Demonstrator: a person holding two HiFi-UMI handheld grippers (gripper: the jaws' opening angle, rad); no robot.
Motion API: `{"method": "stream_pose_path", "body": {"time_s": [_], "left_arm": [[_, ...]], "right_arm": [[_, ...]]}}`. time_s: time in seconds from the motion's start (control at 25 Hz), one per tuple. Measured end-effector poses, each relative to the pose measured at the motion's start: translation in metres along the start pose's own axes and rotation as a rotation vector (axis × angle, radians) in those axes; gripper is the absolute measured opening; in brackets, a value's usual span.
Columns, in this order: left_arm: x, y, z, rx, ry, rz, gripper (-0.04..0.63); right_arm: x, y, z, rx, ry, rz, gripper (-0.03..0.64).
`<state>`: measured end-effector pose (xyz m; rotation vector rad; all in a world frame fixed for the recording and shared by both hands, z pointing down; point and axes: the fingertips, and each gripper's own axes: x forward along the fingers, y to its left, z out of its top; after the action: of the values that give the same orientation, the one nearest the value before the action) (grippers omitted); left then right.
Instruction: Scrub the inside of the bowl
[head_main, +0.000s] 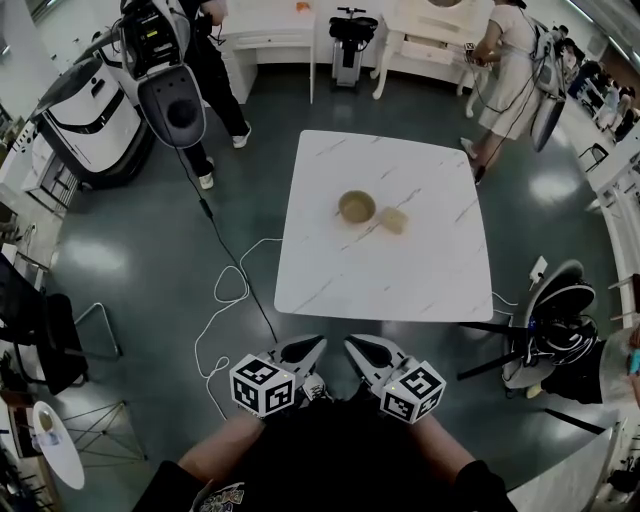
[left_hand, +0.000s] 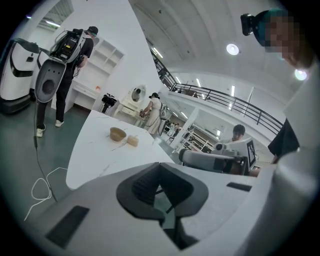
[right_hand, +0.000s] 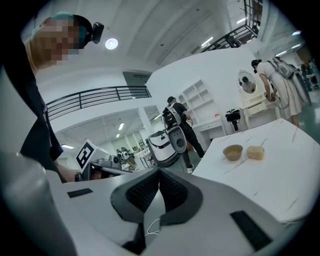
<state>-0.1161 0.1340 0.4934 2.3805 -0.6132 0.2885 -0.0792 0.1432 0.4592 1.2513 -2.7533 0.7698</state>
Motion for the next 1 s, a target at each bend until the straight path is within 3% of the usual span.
{"method": "stream_pose_path", "body": {"time_s": [0.2, 0.6, 1.0], "left_arm": [[-0.005, 0.006, 0.003, -0.019, -0.034, 0.007, 0.006], [-0.001, 0.004, 0.013, -0.004, -0.064, -0.021, 0.006], [0.028, 0.016, 0.026, -0.009, -0.056, 0.009, 0.007]], "right_arm": [[-0.003, -0.001, 0.011, -0.033, -0.063, -0.021, 0.021], [-0.002, -0.008, 0.012, -0.09, -0.025, -0.074, 0.023], [-0.006, -0.058, 0.03, -0.075, -0.015, -0.13, 0.023]]}}
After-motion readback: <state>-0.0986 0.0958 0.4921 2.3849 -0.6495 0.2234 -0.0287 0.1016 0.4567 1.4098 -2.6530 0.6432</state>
